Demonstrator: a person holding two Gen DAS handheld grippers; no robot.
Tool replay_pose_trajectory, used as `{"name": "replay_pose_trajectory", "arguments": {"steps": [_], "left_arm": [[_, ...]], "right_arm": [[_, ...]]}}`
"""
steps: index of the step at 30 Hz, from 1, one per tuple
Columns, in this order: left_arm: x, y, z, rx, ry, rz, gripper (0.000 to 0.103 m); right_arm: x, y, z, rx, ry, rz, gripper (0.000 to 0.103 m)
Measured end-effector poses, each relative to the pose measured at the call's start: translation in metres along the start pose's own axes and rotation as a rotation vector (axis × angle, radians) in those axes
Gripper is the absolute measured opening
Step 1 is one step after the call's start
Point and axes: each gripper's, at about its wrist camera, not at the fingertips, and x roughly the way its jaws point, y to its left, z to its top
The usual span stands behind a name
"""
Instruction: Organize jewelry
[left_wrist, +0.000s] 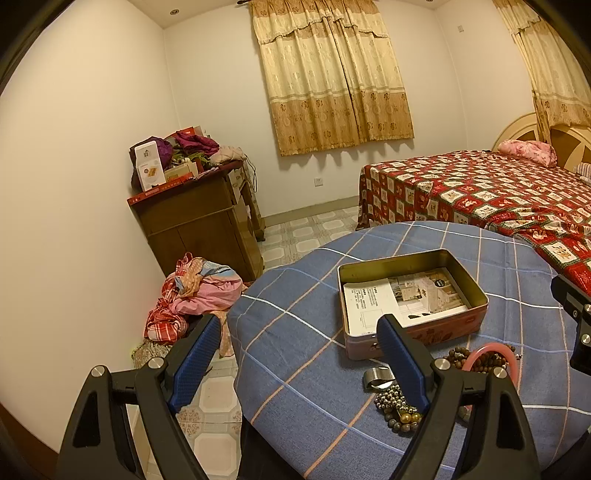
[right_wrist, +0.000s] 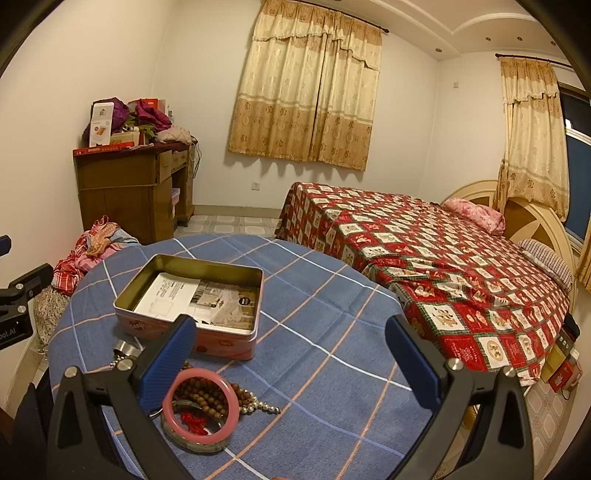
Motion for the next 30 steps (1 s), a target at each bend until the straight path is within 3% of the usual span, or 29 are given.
{"name": "replay_pose_trajectory", "arguments": {"steps": [9, 15, 20, 26, 30], "left_arm": [[0.015, -0.001, -0.012, 0.000, 0.036, 0.000, 0.086], [0.042, -0.006, -0.034, 0.005, 0.122, 0.000, 0.086], [0.047, -0.014, -0.049, 0.004, 0.139, -0.029, 0.086], [0.056, -0.029, -0.065, 0.041, 0.175, -0.049, 0.086], [0.055, -0.037, -0.065, 0.049, 0.171, -0.107, 0.086]], "right_arm": [[0.009, 0.003, -0.013, -0.002, 0.019, -0.003, 0.103], [0.026, 0.011, -0.033, -0.052, 0.076, -0.005, 0.103], [0.043, 0.007, -0.055, -0.078, 0.142, 0.002, 0.103], [0.049, -0.005, -0.062, -0.004, 0.165, 0.024, 0.103], [0.048, 0.002, -0.064, -0.019, 0.163, 0.037, 0.103]]}}
